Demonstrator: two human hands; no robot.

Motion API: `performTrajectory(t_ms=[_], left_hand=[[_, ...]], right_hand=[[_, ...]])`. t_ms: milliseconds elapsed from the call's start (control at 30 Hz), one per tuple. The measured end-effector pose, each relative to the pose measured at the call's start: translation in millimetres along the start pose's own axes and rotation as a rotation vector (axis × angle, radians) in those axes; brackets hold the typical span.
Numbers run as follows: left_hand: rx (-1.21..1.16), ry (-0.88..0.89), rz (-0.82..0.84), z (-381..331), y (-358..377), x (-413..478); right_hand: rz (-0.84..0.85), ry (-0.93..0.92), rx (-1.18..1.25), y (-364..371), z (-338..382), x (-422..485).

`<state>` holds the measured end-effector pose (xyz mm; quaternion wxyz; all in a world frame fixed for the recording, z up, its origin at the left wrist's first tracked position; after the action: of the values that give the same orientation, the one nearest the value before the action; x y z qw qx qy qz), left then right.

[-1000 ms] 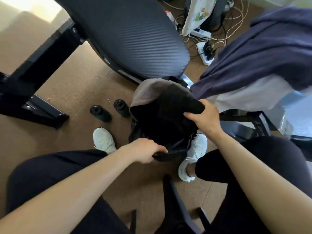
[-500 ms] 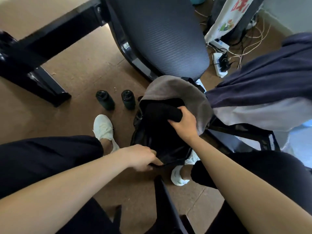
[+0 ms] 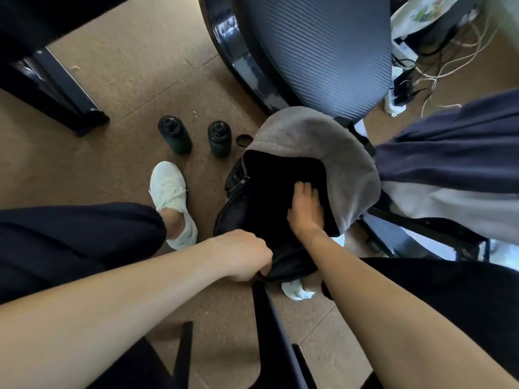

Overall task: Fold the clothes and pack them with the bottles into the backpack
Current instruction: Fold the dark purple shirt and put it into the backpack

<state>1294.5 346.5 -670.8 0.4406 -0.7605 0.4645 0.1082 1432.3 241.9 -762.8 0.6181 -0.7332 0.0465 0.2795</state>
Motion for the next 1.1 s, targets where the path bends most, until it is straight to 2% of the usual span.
performTrajectory(t_ms=[67, 167, 233, 333, 433, 667, 767, 867, 1033, 1100], left_hand=[[0.015, 0.004, -0.017, 0.3, -0.4, 2.2], [0.032, -0.003, -0.017, 1.4, -0.6, 3.5], [0.048, -0.005, -0.011, 2.3, -2.7, 2.2], [0.032, -0.014, 0.010, 1.2, -5.9, 0.5], [0.008, -0.021, 0.018, -0.6, -10.7, -1.6], [0.026, -0.085, 0.005, 5.4, -20.7, -4.9], [-0.009, -0.101, 0.004, 4.1, -33.9, -5.4], [-0.073, -0.147, 0.018, 2.3, -41.9, -2.1], [-0.156, -0.182, 0.010, 0.3, -49.5, 6.6], [-0.198, -0.158, -0.074, -9.0, -63.3, 14.0]], right_hand=[[0.042, -0.033, -0.090, 3.9, -2.6, -1.5], [0.347, -0.049, -0.202, 17.1, -6.4, -8.5], [0.367, -0.063, -0.136, 15.9, -3.3, -15.1], [0.177, -0.149, -0.057, 3.5, 3.8, -32.9], [0.063, -0.204, 0.056, -10.3, 4.7, -57.3], [0.023, -0.219, 0.384, -67.2, -22.9, -105.3], [-0.053, -0.214, 0.547, -99.9, -47.2, -123.6], [-0.201, -0.193, 0.678, -128.2, -81.1, -142.5], [-0.539, -0.086, 0.799, -170.3, -147.0, -159.7], [-0.683, -0.020, 0.797, -187.5, -174.6, -162.9]])
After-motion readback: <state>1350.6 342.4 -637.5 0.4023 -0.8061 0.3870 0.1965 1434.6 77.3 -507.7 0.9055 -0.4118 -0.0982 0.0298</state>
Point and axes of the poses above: each hand's wrist, its own x-axis towards the middle knuckle, its own y-axis out of the palm, z = x × y, the point moved 2 cm from there along x, towards the middle knuckle, and after that the axes turned 10 degrees about y, right-handed, at the moved point
